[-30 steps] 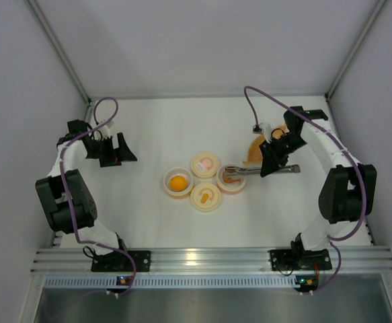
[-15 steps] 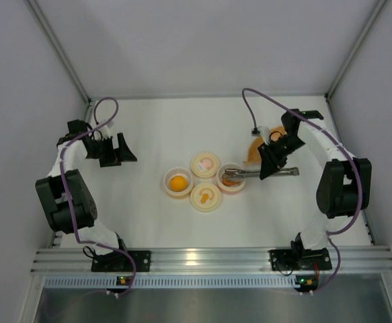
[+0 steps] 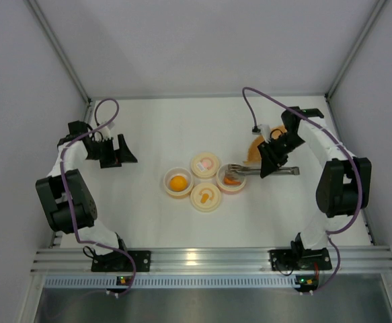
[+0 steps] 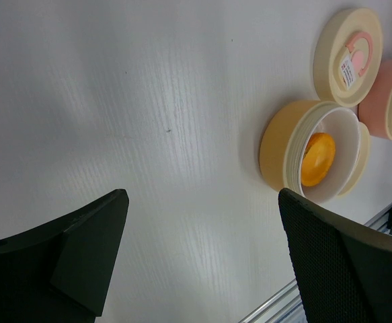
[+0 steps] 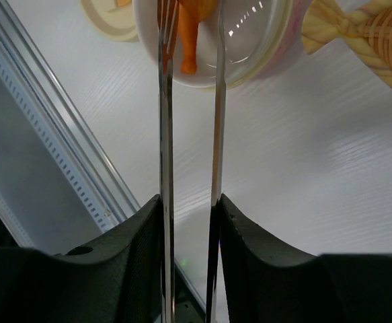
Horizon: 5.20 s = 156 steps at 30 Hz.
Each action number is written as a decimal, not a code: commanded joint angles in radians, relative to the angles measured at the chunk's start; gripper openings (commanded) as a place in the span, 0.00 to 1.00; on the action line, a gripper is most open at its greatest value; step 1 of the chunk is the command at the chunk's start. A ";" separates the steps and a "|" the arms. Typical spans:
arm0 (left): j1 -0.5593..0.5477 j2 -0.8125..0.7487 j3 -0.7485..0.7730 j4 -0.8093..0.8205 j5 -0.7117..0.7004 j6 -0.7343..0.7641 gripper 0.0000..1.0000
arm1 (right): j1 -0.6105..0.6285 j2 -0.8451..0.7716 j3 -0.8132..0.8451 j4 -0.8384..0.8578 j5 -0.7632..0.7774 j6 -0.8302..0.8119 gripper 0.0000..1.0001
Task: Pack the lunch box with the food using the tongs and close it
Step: Place the fake food in the packing box, then place the clamp at the center of the board, then pick up the box lid from the center of the board.
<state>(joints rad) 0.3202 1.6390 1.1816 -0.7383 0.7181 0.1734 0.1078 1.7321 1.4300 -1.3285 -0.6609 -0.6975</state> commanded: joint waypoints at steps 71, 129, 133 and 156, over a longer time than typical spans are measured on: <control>0.000 -0.041 -0.002 0.033 -0.022 0.018 0.98 | -0.577 0.192 -0.069 0.621 0.311 0.138 0.42; -0.719 0.090 0.341 -0.158 -0.252 0.319 0.62 | -0.280 -0.276 -0.041 0.226 -0.080 0.076 0.75; -0.851 -0.066 0.169 -0.051 -0.292 0.419 0.58 | -0.280 -0.313 -0.097 0.206 -0.094 0.015 0.65; -0.937 0.338 0.447 -0.424 0.054 1.071 0.62 | -0.310 -0.302 -0.143 0.126 -0.137 -0.028 0.56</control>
<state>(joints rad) -0.6182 1.9514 1.5650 -1.0813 0.7033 1.1416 -0.1928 1.4296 1.2640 -1.1576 -0.7620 -0.6857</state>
